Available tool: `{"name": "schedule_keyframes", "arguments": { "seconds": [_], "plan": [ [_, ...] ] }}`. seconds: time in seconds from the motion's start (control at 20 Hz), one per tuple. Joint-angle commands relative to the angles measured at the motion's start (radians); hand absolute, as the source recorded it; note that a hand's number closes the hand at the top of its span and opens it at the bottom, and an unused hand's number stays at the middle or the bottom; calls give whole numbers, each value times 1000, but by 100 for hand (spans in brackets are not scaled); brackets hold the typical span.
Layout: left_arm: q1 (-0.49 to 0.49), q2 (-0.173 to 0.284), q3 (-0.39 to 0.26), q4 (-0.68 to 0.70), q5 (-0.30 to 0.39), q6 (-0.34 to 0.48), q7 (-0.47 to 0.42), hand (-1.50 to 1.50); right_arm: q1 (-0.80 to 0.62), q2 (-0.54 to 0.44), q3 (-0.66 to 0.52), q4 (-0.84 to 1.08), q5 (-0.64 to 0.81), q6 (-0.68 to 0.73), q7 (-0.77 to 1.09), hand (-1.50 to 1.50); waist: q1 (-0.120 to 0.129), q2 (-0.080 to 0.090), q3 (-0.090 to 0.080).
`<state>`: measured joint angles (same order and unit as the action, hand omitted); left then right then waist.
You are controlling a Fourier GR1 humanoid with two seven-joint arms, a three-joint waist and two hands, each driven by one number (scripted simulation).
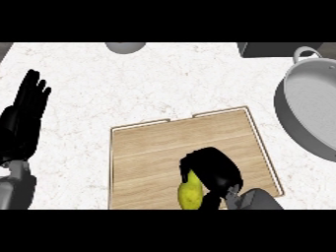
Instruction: Pick the pear from the tray and place it in the pot
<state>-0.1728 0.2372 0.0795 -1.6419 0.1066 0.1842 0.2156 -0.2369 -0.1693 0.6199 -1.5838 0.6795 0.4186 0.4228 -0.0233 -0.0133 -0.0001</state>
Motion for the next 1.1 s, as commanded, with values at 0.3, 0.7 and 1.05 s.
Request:
{"name": "schedule_keyframes", "arguments": {
  "seconds": [0.3, 0.7, 1.05],
  "plan": [
    [32, -1, 18, 1, 13, -24, -31, 0, 247, -52, -31, -469, 160, -261, 122, 150, -5, 3, 0],
    [0, 23, 40, 20, 8, -26, -13, 0, 295, -86, -201, -813, 291, -379, 205, 150, -7, 6, 0],
    [33, -8, 4, -28, -3, -39, -19, 0, 305, -148, -537, -868, 116, -346, 166, 150, 15, 11, 1]
  ]
}}
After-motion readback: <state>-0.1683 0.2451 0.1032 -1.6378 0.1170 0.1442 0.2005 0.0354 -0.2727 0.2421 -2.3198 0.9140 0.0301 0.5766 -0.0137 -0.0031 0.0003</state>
